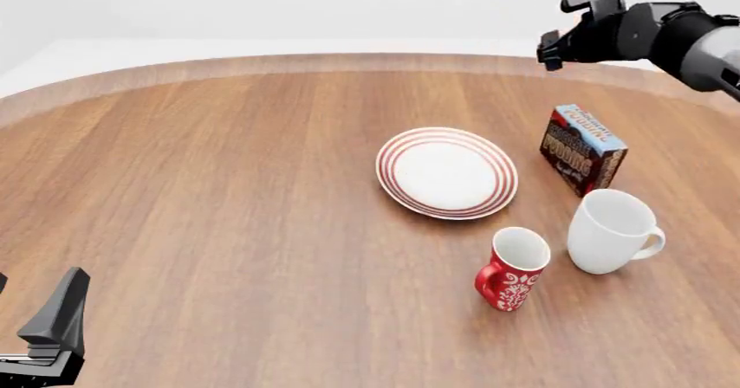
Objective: Put the chocolate pudding to the right of the plate.
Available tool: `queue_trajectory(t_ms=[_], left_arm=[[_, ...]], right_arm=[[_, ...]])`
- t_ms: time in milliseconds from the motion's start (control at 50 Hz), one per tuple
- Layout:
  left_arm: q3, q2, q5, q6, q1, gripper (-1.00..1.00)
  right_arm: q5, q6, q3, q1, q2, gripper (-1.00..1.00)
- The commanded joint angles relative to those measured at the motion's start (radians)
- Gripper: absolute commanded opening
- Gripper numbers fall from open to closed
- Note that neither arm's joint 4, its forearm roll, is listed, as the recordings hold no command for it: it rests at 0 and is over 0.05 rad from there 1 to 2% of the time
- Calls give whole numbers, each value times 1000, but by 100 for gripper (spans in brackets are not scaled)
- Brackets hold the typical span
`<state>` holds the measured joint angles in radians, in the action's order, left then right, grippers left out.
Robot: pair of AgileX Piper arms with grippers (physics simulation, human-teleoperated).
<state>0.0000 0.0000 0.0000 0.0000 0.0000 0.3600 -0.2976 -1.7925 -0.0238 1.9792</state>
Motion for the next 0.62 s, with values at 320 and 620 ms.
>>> queue_trajectory(t_ms=[320, 620], left_arm=[[0, 0, 0, 0, 0, 100], [0, 0, 0, 0, 0, 100]], right_arm=[[-1, 167, 731, 207, -1408, 100], [154, 198, 787, 146, -1602, 100]])
